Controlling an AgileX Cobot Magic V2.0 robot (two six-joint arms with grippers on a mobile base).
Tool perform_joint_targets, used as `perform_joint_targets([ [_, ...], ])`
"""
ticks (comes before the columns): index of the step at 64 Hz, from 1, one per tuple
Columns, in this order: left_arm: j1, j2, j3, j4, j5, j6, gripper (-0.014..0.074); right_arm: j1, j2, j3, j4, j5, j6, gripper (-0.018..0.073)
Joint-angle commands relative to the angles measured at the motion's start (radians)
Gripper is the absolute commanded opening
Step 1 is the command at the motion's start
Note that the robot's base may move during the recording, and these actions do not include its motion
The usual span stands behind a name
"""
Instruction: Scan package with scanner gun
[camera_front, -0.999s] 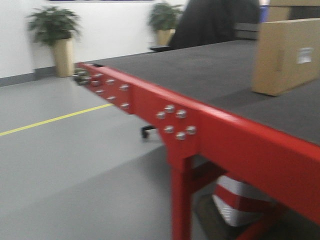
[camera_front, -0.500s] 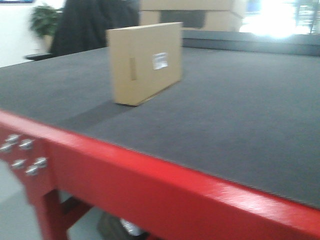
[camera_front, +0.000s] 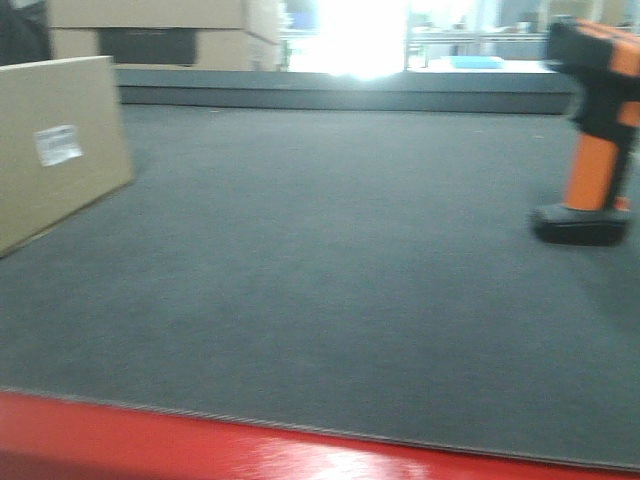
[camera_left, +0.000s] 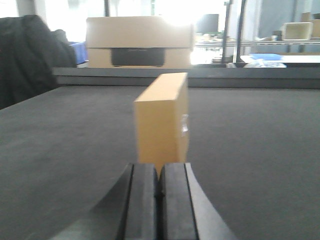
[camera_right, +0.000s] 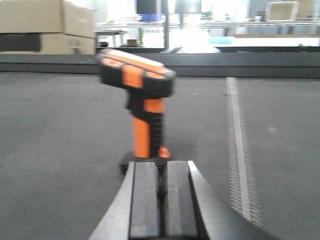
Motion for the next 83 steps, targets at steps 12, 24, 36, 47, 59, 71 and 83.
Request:
perform_joint_targets([
  [12,0.000,-0.004,-0.004,0.001,-0.017,-0.008,-0.0111,-0.002,-0.003,0.000,-0.006,-0.016,-0.002,-0.0158],
  [24,-0.006,-0.004,-0.004,0.001,-0.017,-0.008,-0.0111,-0.002,-0.003,0.000,-0.006,-0.016,-0.002,-0.0158],
  [36,-0.006,-0.004,-0.004,0.001,-0.017,-0.008,-0.0111,-0.002,-0.003,0.000,-0.006,-0.016,-0.002,-0.0158],
  [47,-0.006,-0.004,-0.004,0.001,-0.017,-0.008,-0.0111,-0.002,-0.003,0.000,-0.006,-0.016,-0.002,-0.0158],
  [59,-0.006,-0.004,-0.004,0.001,-0.017,-0.008,-0.0111,-0.002,-0.003,0.000,-0.006,-0.016,-0.002,-0.0158],
  [71,-0.006,-0.004,-0.004,0.001,-0.017,-0.008,-0.0111,-0.002,-0.003,0.000,-0.006,-0.016,-0.002,-0.0158],
  [83,-0.006,-0.004,-0.004,0.001,-0.017,-0.008,-0.0111,-0.002,-0.003,0.000,-0.006,-0.016,-0.002,-0.0158],
])
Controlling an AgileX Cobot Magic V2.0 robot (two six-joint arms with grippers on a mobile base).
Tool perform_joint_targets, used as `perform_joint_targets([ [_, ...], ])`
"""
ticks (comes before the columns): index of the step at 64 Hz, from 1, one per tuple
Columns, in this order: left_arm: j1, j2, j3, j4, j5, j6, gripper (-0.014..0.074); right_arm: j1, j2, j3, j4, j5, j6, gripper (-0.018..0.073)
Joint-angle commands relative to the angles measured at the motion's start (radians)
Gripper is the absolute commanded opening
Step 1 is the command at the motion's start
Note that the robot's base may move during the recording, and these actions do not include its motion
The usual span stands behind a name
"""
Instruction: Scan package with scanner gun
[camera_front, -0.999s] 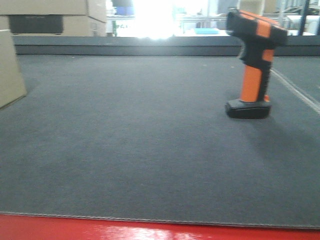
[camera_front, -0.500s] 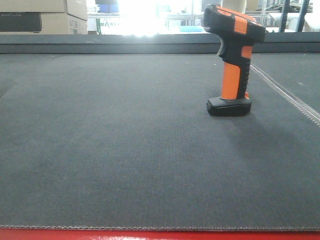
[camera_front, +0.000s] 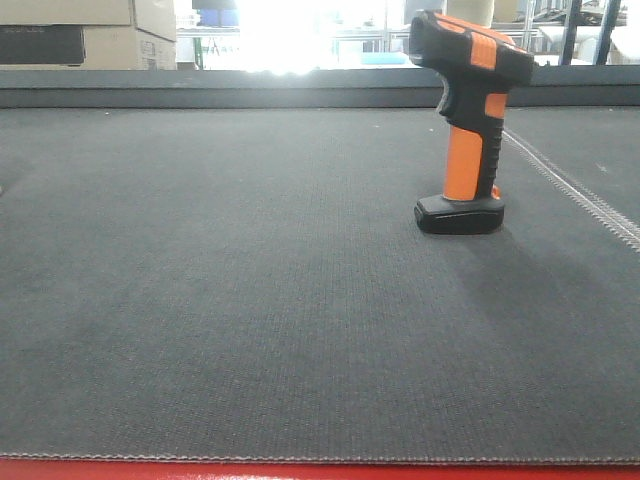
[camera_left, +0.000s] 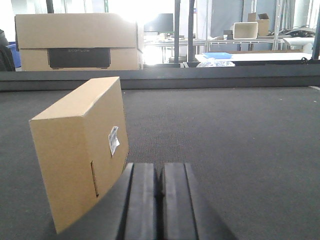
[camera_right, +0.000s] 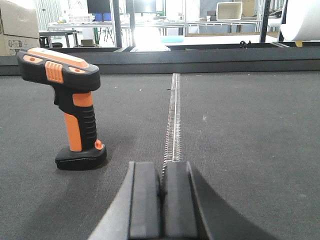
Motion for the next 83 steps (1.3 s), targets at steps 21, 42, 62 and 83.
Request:
perform_joint_targets([
  [21,-0.006,-0.004,-0.004,0.001,-0.017,-0.008,-0.0111,-0.002,-0.003,0.000,-0.006,-0.016,-0.002,-0.0158],
  [42,-0.007,-0.004,-0.004,0.003,-0.054,-0.008,-0.0111,-0.002,-0.003,0.000,-0.006,-0.042,-0.002,-0.0158],
  [62,-0.007,-0.004,-0.004,0.003,-0.081,-0.008,-0.0111,-0.002,-0.003,0.000,-0.006,-0.105,-0.002,-0.0158],
  [83,-0.007,-0.004,-0.190,0.001,-0.109,-0.008,-0.0111,-0.002,0.014,-0.256,-0.011,0.086,-0.002,-0.0158],
])
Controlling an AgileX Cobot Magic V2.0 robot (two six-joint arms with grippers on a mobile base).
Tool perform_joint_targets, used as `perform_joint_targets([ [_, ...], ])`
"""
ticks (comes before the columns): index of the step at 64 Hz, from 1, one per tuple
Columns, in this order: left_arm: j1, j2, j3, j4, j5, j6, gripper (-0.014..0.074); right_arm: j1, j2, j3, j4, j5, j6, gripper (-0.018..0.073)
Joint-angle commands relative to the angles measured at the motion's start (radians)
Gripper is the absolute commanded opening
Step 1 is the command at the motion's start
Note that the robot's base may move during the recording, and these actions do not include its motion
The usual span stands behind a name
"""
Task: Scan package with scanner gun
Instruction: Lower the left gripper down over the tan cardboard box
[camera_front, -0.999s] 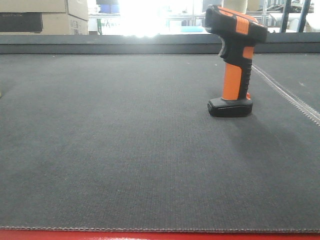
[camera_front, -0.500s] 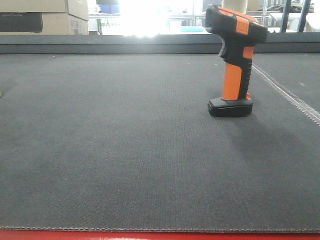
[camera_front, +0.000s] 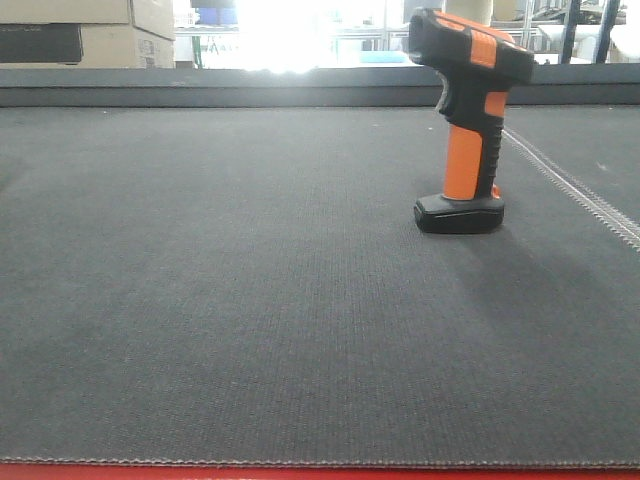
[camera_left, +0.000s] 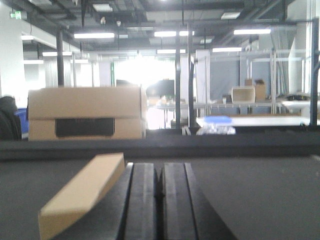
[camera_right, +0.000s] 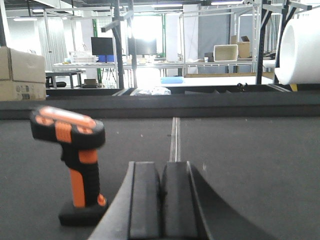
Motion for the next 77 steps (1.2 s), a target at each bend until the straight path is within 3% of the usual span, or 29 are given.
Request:
perform_joint_targets([
  [1,-0.007,-0.001,-0.118,-0.001,0.096,-0.008,-0.0110,-0.002,0.024,-0.132,-0.011,0.109,-0.002,-0.0158],
  [6,-0.007,0.048,-0.255,-0.001,0.232,-0.008,-0.0073,-0.002,0.104,-0.232,-0.014,0.152,-0.002,-0.0158],
  [11,-0.007,0.127,-0.375,-0.001,0.368,-0.008,0.0027,-0.002,0.200,-0.324,-0.014,0.184,-0.002,-0.0158],
  [20,-0.007,0.283,-0.556,-0.001,0.534,-0.008,0.0344,-0.002,0.393,-0.444,-0.014,0.219,-0.009,-0.0130],
  [26,-0.007,0.386,-0.634,-0.001,0.581,-0.008,0.0482,-0.002,0.495,-0.491,-0.014,0.234,-0.009,0.0004],
  [30,-0.007,0.448,-0.677,-0.007,0.607,-0.008,0.0528,-0.002,0.558,-0.510,-0.012,0.229,-0.009,0.0169],
  [37,-0.007,0.568,-0.767,-0.050,0.715,-0.008,0.0541,0.003,0.640,-0.515,-0.006,0.179,-0.009,0.0447],
  [42,-0.007,0.658,-0.848,-0.058,0.849,-0.008,0.0540,0.025,0.686,-0.515,-0.006,0.149,-0.010,0.0580],
  [55,-0.007,0.897,-1.099,-0.031,1.147,-0.007,0.0540,0.112,0.758,-0.515,-0.006,0.104,-0.010,0.0568],
  [64,0.006,1.057,-1.287,-0.001,1.278,0.060,0.0540,0.177,0.789,-0.515,-0.006,0.095,-0.010,0.0568],
  [71,0.066,1.188,-1.432,-0.021,1.381,0.121,0.0540,0.222,0.794,-0.515,-0.006,0.086,-0.010,0.0568],
  [77,0.140,1.272,-1.512,-0.079,1.386,0.186,0.0540,0.241,0.794,-0.515,-0.006,0.084,-0.010,0.0568],
])
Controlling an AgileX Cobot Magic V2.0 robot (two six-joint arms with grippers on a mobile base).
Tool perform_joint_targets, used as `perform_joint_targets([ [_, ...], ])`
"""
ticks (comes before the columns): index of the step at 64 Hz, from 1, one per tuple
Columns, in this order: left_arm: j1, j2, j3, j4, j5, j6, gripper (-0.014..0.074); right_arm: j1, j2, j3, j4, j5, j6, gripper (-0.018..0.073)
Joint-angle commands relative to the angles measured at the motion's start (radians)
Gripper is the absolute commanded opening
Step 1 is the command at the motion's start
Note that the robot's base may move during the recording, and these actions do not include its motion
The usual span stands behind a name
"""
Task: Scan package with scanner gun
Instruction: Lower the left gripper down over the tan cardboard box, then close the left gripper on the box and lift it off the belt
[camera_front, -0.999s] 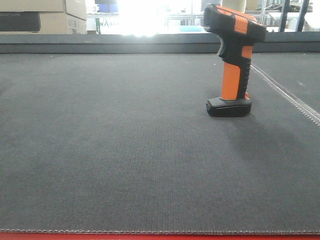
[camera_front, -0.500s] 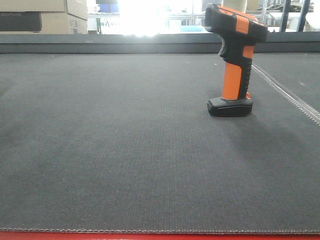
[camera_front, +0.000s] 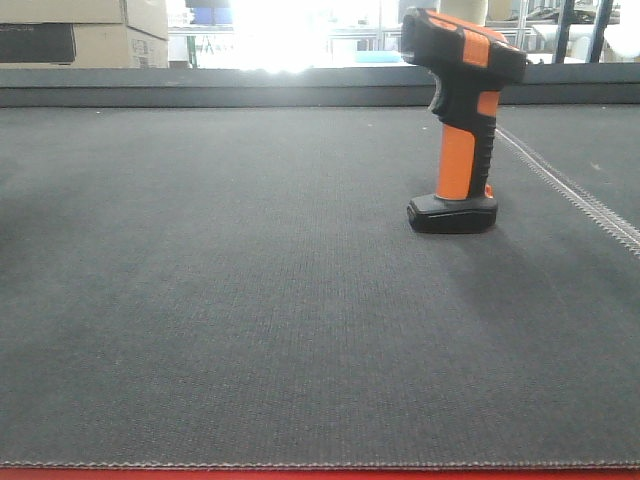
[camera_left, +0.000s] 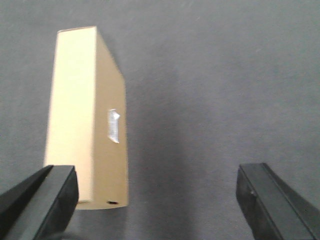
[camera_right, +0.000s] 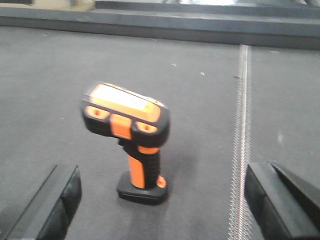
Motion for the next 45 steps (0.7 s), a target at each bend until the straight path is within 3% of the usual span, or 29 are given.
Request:
perform_joint_targets([
  [1,0.056,0.069,-0.073,-0.050,0.019,0.064,0.0540,0.014,0.004,-0.009,-0.004,-0.029,-0.007,0.0568],
  [19,0.247,0.276,-0.169,-0.065,0.019,0.212,0.0540,0.017,0.004,-0.009,-0.004,-0.042,-0.007,0.0568],
  [31,0.266,0.387,-0.169,-0.069,0.019,0.271,0.0538,0.043,0.004,-0.009,-0.004,-0.051,-0.007,0.0568],
  [45,0.266,0.474,-0.169,-0.152,0.019,0.311,0.0538,0.043,0.004,-0.009,-0.004,-0.053,-0.007,0.0568],
])
